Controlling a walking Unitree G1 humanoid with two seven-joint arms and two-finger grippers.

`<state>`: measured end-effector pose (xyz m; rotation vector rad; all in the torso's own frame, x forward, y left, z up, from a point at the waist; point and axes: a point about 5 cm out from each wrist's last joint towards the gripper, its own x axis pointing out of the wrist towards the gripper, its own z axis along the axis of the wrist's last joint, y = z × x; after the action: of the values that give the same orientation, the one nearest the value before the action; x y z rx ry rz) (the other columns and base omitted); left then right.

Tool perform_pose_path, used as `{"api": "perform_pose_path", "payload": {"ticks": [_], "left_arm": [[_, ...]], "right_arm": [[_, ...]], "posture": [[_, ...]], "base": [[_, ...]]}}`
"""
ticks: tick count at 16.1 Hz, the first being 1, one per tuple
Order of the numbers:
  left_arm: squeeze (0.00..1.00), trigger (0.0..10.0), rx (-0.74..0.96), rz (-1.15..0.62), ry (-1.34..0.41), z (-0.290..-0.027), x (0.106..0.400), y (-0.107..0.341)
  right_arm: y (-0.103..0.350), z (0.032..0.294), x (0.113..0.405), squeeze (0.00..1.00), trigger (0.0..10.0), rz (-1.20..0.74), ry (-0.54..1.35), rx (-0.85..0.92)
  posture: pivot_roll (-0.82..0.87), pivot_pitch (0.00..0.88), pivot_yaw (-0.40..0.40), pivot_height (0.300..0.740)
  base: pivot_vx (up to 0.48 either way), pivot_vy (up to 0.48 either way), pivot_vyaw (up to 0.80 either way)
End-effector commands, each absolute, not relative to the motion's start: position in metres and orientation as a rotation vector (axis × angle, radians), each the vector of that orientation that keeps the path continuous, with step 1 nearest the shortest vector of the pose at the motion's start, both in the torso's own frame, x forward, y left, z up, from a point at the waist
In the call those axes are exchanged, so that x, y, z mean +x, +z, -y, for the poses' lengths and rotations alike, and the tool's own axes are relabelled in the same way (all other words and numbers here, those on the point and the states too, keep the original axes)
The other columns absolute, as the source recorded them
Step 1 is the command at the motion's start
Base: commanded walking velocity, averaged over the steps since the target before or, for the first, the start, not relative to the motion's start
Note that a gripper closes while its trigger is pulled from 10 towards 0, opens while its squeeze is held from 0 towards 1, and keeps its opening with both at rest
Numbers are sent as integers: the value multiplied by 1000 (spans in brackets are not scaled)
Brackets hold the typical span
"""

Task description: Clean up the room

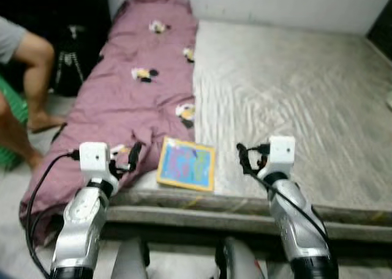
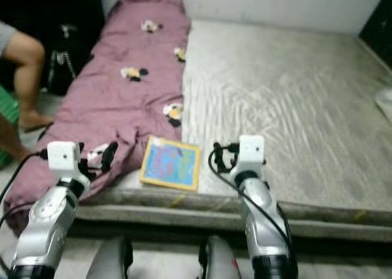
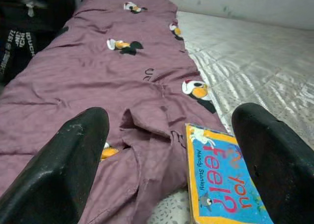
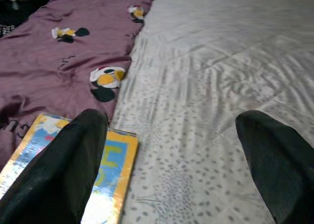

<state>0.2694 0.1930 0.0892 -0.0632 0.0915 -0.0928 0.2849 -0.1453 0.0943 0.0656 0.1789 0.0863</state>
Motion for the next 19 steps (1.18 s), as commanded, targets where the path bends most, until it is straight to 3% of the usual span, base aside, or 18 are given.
{"api": "perform_pose_path", "payload": {"ticks": [1, 9, 16, 19], "left_arm": [[0, 10000, -63, -85, -102, -194, 268, 90], [0, 10000, -72, -97, -104, -193, 268, 89], [0, 10000, -74, -118, -98, -192, 268, 85], [0, 10000, -73, -131, -84, -192, 270, 84]], "right_arm": [[94, 146, 285, 0, 10000, -185, 77, 67], [93, 149, 284, 0, 10000, -195, 64, 68], [93, 150, 283, 0, 10000, -197, 67, 58], [93, 150, 283, 0, 10000, -194, 73, 58]], "posture": [[-14, 43, -71, 629], [-20, 49, -75, 629], [-24, 53, -80, 629], [-29, 56, -82, 594]], "base": [[281, 0, 0], [306, 0, 0], [69, 0, 0], [0, 0, 0]]}}
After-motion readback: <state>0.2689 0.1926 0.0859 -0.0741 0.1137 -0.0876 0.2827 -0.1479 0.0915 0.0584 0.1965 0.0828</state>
